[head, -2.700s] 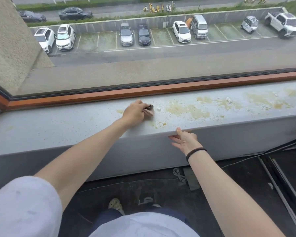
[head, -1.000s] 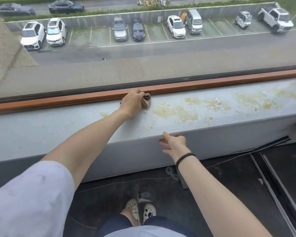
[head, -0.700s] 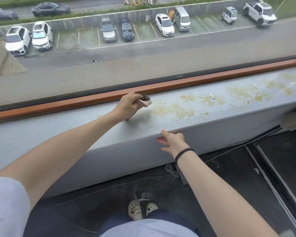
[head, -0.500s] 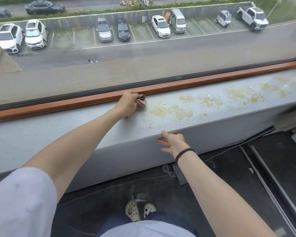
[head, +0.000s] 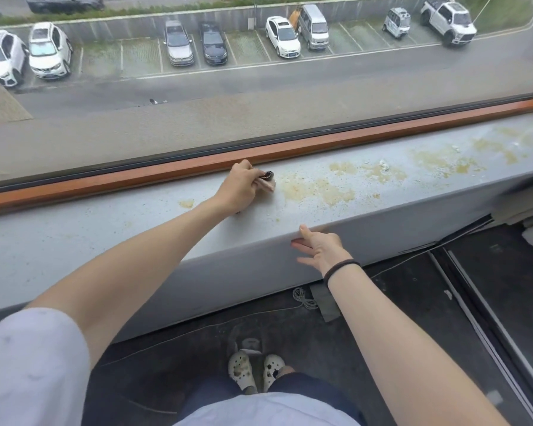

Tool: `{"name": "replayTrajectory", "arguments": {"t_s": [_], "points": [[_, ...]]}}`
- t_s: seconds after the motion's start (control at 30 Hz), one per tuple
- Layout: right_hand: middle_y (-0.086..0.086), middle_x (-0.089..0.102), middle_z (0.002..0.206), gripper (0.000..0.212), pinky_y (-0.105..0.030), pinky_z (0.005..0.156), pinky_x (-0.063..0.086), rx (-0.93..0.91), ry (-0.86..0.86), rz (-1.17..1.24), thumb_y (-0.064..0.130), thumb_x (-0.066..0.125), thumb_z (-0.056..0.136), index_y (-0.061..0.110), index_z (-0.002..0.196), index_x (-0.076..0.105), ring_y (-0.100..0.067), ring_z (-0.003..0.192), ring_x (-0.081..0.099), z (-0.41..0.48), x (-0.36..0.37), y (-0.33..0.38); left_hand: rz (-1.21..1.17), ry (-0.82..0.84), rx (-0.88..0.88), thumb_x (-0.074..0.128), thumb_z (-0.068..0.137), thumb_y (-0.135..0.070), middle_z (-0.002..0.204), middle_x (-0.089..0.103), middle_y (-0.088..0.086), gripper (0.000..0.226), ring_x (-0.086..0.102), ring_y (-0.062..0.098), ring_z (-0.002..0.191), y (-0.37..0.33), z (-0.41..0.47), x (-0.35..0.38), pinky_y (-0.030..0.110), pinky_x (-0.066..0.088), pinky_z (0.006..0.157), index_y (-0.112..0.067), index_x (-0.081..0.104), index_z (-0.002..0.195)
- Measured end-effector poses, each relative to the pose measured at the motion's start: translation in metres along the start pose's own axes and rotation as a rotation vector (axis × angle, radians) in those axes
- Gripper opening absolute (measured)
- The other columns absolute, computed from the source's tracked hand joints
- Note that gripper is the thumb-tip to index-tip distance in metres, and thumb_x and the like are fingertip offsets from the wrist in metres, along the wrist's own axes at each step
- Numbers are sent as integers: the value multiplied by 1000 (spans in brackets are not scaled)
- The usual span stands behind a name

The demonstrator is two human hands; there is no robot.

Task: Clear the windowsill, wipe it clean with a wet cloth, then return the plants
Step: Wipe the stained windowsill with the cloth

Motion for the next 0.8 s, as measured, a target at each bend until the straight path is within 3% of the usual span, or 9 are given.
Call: {"name": "replayTrajectory", "arguments": {"t_s": [0.13, 0.2, 0.3, 0.43, 0.5, 0.6, 0.67, 0.8], "points": [[-17, 69, 100, 29, -53, 90, 46, -8, 26, 1, 16, 66, 89, -1, 111, 59, -19, 76, 67, 3, 1, 0, 95, 62, 60, 46, 92, -4, 114, 48, 14, 40, 41, 31, 108, -20, -28, 21, 41, 41, 87, -17, 58, 128], [-17, 69, 103, 34, -53, 91, 45, 0, 63, -18, 19, 68, 87, -2, 113, 60, -18, 78, 67, 3, -2, 1, 49, 139, 179, 52, 90, -5, 109, 49, 13, 38, 43, 30, 103, -27, -47, 25, 48, 44, 84, -17, 61, 125], [-13, 64, 114, 35, -50, 96, 42, 69, 183, -59, 25, 68, 86, 0, 109, 59, -20, 92, 64, 0, -15, 3, -30, 143, 303, 56, 89, -8, 97, 51, 15, 30, 47, 30, 93, -28, -69, 22, 43, 44, 77, -12, 67, 117], [-16, 55, 127, 48, -50, 106, 38, 100, 206, 12, 25, 63, 90, -2, 126, 49, -26, 113, 57, 3, -45, 17, -93, -59, 101, 55, 88, 5, 97, 54, 18, 29, 52, 27, 90, -14, -44, 4, 31, 42, 80, -1, 67, 113], [-18, 51, 134, 49, -49, 105, 39, 62, 158, 2, 23, 62, 91, -4, 129, 46, -28, 118, 55, 8, -59, 28, -59, -62, 12, 52, 88, 7, 98, 55, 17, 31, 58, 32, 91, -4, -34, 2, 37, 47, 81, -1, 67, 113], [-21, 50, 135, 49, -47, 102, 40, 62, 148, -31, 21, 61, 92, -4, 131, 44, -28, 117, 56, 12, -66, 39, 69, -33, -29, 42, 87, 3, 105, 53, 10, 45, 53, 31, 104, -14, -48, 10, 44, 50, 79, -15, 63, 122], [-21, 51, 133, 41, -47, 97, 42, 67, 169, -56, 20, 62, 91, 1, 126, 49, -28, 111, 58, 16, -61, 41, 155, -15, -35, 42, 89, -2, 109, 52, 4, 46, 47, 25, 106, -29, -67, 21, 43, 50, 74, -24, 59, 127], [-17, 58, 125, 15, -46, 91, 44, 69, 190, -77, 18, 65, 89, 8, 98, 58, -26, 104, 61, 27, -55, 40, 186, -37, 33, 48, 91, -2, 104, 55, 0, 37, 49, 20, 99, -42, -86, 38, 35, 47, 61, -22, 64, 117]]}}
Point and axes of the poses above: each hand's wrist, its own z-axis towards the middle knuckle, its own x-axis out of the palm, y = z × x, the point moved 1 cm from there along z, towards the middle knuckle
